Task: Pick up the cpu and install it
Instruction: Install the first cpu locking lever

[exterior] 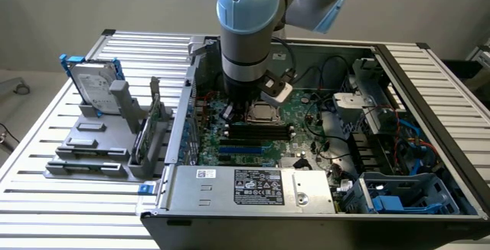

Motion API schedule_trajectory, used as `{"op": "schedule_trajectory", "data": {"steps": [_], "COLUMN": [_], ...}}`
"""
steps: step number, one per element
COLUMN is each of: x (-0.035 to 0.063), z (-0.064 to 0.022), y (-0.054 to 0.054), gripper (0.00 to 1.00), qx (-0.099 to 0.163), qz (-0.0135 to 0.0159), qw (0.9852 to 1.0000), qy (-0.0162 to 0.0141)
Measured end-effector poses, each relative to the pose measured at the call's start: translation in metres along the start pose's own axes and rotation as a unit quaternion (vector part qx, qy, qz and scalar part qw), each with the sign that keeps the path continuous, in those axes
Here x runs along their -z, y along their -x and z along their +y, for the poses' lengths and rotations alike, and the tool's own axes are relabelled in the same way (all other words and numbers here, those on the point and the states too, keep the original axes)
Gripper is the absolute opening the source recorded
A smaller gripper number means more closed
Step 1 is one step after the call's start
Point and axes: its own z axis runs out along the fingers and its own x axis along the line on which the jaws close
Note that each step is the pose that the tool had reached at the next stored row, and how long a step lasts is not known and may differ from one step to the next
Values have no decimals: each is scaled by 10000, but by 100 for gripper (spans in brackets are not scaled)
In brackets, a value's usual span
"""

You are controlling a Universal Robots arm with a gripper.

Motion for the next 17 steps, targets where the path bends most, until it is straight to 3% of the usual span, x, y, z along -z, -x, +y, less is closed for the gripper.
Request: {"op": "schedule_trajectory", "data": {"steps": [17], "x": [-92], "z": [-25], "y": [-16], "gripper": [11], "qx": [1], "qz": [-8], "qw": [10000], "qy": [7]}}
